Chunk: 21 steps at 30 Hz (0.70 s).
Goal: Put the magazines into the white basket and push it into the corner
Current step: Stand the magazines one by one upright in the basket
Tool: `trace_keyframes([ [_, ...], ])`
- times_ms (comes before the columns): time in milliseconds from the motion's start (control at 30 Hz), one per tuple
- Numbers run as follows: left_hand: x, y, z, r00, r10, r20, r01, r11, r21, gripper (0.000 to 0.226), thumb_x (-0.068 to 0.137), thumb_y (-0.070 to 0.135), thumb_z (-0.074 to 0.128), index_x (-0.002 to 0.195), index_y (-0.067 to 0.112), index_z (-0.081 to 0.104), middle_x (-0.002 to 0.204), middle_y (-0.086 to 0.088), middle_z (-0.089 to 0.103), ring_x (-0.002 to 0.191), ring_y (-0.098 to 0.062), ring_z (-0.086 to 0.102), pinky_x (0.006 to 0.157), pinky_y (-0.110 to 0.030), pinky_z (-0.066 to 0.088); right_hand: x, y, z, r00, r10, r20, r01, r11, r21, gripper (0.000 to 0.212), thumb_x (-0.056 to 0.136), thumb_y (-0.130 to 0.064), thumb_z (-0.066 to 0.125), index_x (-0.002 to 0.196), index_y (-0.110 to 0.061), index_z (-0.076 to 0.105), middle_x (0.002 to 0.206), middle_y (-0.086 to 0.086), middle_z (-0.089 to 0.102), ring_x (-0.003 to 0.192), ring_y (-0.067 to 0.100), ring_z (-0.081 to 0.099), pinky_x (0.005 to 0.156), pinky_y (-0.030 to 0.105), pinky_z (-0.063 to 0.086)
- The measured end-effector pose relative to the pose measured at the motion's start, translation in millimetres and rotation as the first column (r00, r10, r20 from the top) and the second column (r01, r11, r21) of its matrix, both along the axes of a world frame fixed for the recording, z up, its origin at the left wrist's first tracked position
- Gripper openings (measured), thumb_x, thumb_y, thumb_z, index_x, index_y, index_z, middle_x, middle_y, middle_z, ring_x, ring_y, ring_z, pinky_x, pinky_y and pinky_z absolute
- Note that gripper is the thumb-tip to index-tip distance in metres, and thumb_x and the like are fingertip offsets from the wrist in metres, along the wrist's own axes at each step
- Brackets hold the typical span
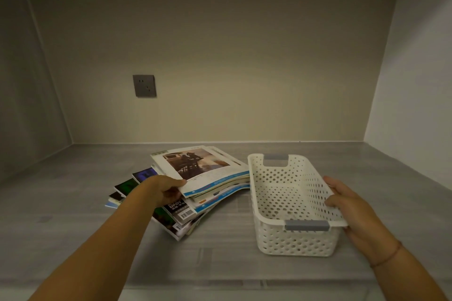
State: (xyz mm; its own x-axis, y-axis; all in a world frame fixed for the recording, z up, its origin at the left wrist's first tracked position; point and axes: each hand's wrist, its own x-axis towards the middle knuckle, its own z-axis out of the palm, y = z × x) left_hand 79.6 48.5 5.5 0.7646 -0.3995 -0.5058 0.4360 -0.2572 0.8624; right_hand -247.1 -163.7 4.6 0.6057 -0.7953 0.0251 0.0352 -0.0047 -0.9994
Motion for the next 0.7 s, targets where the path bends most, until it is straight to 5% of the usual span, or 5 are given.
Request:
trace_keyframes([
  [233,0.9,-9.6,-1.0,0.987,0.157,-0.013,-0.157,0.972,-0.174,0.039,0.089,0.022,0.065,0.12,0.003,0.049,0.108,-0.018,0.064,0.101,-0.033,0.065,0.069,-0.039,0.055,-1.9,4.3,4.6,0.998,0.048,-0.028,-0.047,0.999,0.019,0.04,0.085,0.003,0.045,0.117,-0.019,0.056,0.103,0.006,0.067,0.091,0.028,0.065,0.066,0.038,0.052],
  [333,3.7,-23.9,0.5,0.972,0.224,0.078,-0.203,0.957,-0.209,0.044,0.089,0.013,0.064,0.128,0.0,0.048,0.123,-0.022,0.061,0.112,-0.036,0.061,0.081,-0.042,0.053,-5.3,4.2,5.6,0.994,0.097,-0.056,-0.094,0.995,0.042,0.04,0.086,0.003,0.047,0.123,-0.012,0.055,0.112,0.014,0.066,0.099,0.034,0.062,0.086,0.05,0.05],
  [500,5.8,-35.7,4.2,0.918,0.268,0.292,-0.215,0.956,-0.201,0.036,0.093,0.009,0.056,0.127,-0.003,0.049,0.122,-0.023,0.059,0.104,-0.039,0.06,0.059,-0.038,0.056,-6.7,2.5,3.9,0.991,0.13,0.018,-0.131,0.983,0.128,0.043,0.088,0.006,0.041,0.126,-0.01,0.052,0.115,0.015,0.064,0.1,0.033,0.062,0.081,0.043,0.053],
  [600,-8.5,-37.5,9.5,0.777,0.323,0.54,-0.257,0.946,-0.197,0.032,0.096,0.016,0.051,0.121,-0.001,0.057,0.119,-0.023,0.061,0.105,-0.039,0.059,0.086,-0.045,0.052,-5.3,3.6,2.7,0.993,0.072,0.096,-0.088,0.979,0.182,0.037,0.089,0.005,0.04,0.121,-0.007,0.055,0.099,0.012,0.068,0.087,0.029,0.064,0.062,0.032,0.057],
  [700,-36.9,-35.7,29.0,0.558,0.387,0.734,-0.257,0.922,-0.29,0.024,0.099,0.024,0.042,0.099,0.007,0.059,0.096,-0.013,0.062,0.091,-0.031,0.058,0.078,-0.037,0.045,-5.2,3.5,3.5,0.993,0.024,0.116,-0.045,0.981,0.189,0.035,0.089,0.004,0.041,0.119,-0.004,0.057,0.091,0.01,0.069,0.081,0.027,0.064,0.061,0.032,0.056],
])
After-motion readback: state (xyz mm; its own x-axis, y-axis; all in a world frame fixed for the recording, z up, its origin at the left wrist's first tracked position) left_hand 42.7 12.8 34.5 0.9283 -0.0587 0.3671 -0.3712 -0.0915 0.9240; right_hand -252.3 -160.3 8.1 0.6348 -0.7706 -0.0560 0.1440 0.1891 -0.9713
